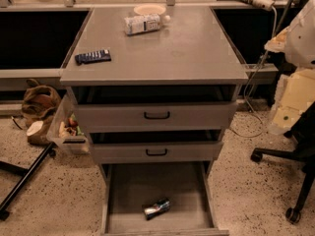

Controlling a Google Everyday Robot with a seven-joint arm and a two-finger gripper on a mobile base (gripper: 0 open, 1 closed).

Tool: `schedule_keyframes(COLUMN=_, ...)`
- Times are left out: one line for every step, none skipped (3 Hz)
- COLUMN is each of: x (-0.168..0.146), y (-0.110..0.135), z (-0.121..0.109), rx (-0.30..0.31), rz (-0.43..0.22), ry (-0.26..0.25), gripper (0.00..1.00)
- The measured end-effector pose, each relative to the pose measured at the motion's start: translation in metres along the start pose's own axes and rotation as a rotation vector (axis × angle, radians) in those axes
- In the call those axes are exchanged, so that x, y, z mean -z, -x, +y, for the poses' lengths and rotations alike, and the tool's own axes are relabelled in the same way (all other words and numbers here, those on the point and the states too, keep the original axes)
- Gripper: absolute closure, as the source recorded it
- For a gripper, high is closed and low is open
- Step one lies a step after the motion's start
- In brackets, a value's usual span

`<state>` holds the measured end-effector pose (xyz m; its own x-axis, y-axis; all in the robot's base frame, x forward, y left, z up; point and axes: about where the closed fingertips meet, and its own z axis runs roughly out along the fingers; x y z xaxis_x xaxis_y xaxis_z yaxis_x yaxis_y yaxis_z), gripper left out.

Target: Pick redbull can from bottom drawer and place on counter

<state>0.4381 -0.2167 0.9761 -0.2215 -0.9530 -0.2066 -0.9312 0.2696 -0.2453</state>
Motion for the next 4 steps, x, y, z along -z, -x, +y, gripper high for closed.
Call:
schedule_keyframes(x=0.0, y=0.0, z=0.0, rx=0.0, rz=0.0, ry=0.0, gripper=0.0)
schedule_keyframes(x=-0.007, y=0.004, z=0.001, rx=-0.005, rz=-0.014, ry=0.003, gripper=0.0)
schedule_keyframes(x=-0.05, y=0.014, z=0.011, rx=-0.051, rz=-0.076, ry=0.046, gripper=0.0)
schedule_keyframes(x=-0.124, y=0.035, z=0.045, rx=-0.123, rz=-0.201, ry=0.152, gripper=0.0)
